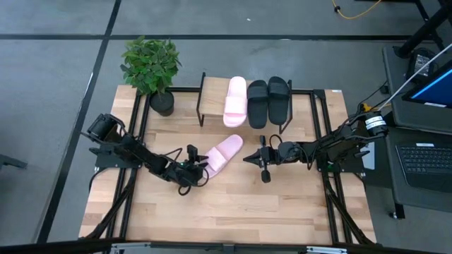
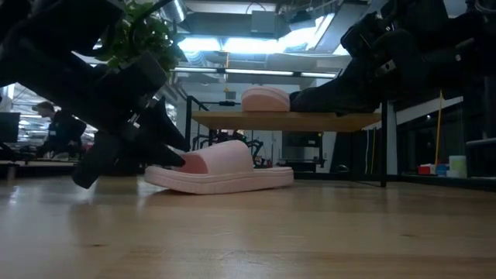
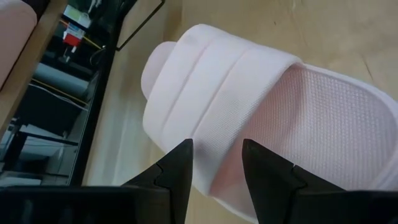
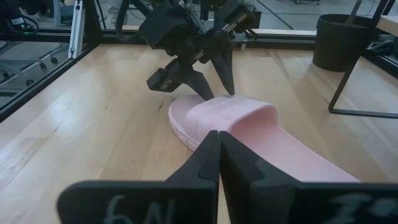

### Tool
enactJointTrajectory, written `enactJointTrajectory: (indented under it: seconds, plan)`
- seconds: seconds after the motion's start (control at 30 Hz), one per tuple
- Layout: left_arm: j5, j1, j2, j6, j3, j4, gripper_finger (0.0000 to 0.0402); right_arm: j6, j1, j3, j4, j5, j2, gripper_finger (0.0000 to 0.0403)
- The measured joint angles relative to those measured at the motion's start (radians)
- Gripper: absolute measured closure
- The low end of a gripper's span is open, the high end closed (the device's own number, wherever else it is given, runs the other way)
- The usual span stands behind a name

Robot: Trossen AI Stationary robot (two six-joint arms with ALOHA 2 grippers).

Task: Pick and place slides into the shelf
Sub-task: Put the pink slide on the shelf

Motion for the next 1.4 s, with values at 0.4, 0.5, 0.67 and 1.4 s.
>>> enactJointTrajectory:
  seconds: [0.4,0.5,0.67,1.4]
  plan:
    - [-0.009,0.021,0.0,-0.005,0.0,0.005,0.0269,0.0,0.0,0.0,0.0,0.0,0.0,0.0393]
    - [-0.008,0.033,0.0,-0.006,0.0,0.005,0.0269,0.0,0.0,0.0,0.0,0.0,0.0,0.0393]
    - [-0.007,0.035,0.0,-0.007,0.0,0.005,0.027,0.0,0.0,0.0,0.0,0.0,0.0,0.0393]
    - [0.026,0.032,0.0,-0.103,0.0,0.04,0.0397,-0.001,-0.001,0.0,0.0,0.0,0.0,0.0393]
